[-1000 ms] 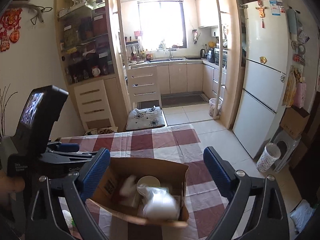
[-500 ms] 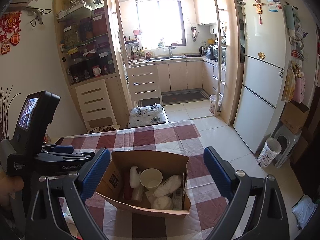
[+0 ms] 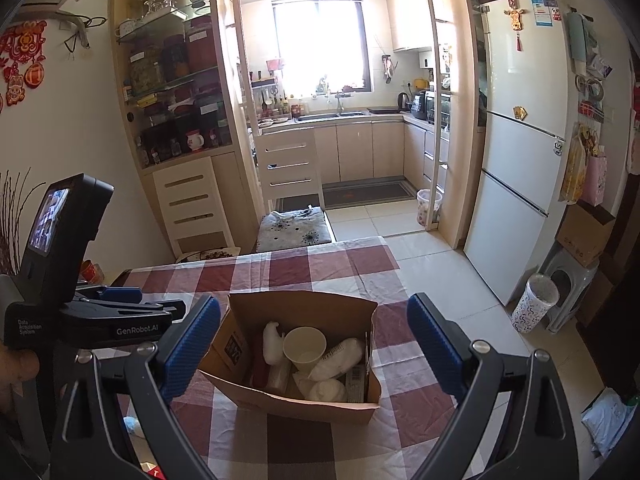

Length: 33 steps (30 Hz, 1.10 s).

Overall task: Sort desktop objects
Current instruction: 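Withdraw both open tools from the box back toward the table, then move both open tools toward the remaining items on the table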

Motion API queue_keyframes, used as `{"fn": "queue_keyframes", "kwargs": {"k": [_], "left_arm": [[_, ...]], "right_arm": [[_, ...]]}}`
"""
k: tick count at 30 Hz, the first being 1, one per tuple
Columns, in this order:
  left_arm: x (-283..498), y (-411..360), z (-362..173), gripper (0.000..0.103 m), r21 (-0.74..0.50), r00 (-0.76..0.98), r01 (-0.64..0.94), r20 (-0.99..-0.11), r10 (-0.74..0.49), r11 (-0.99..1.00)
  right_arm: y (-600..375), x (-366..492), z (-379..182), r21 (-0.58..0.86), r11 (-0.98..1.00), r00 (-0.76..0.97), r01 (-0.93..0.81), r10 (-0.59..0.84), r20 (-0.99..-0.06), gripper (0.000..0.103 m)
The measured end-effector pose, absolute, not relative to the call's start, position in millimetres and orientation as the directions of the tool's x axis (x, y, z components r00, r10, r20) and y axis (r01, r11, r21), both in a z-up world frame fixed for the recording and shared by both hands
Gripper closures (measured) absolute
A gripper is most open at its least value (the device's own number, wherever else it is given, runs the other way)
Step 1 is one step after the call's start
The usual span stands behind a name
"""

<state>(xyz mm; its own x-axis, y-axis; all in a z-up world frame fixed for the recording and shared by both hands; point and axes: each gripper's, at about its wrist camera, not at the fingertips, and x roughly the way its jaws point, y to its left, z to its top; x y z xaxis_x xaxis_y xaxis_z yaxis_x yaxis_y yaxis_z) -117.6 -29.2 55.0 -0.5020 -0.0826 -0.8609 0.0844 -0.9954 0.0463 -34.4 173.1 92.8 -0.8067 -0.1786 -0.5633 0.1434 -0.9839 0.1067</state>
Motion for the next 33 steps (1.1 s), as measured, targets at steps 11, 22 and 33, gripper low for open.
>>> {"fn": "queue_keyframes", "kwargs": {"k": [11, 22, 33], "left_arm": [[-107.7, -27.2, 63.2, 0.041, 0.052, -0.511, 0.08, -0.855, -0.086, -0.995], [-93.6, -24.6, 68.1, 0.041, 0.056, -0.52, 0.074, -0.85, -0.087, -0.996], [-77.8, -22.7, 71.8, 0.041, 0.052, -0.528, 0.065, -0.845, -0.078, -0.997]], "right_arm": [[174.0, -21.4, 98.7, 0.099, -0.986, -0.811, 0.137, -0.169, -0.56, 0.007], [173.6, -12.6, 101.0, 0.094, -0.986, -0.814, 0.138, -0.167, -0.556, 0.007], [172.8, 5.0, 104.5, 0.082, -0.988, -0.822, 0.131, -0.154, -0.548, 0.007]]}}
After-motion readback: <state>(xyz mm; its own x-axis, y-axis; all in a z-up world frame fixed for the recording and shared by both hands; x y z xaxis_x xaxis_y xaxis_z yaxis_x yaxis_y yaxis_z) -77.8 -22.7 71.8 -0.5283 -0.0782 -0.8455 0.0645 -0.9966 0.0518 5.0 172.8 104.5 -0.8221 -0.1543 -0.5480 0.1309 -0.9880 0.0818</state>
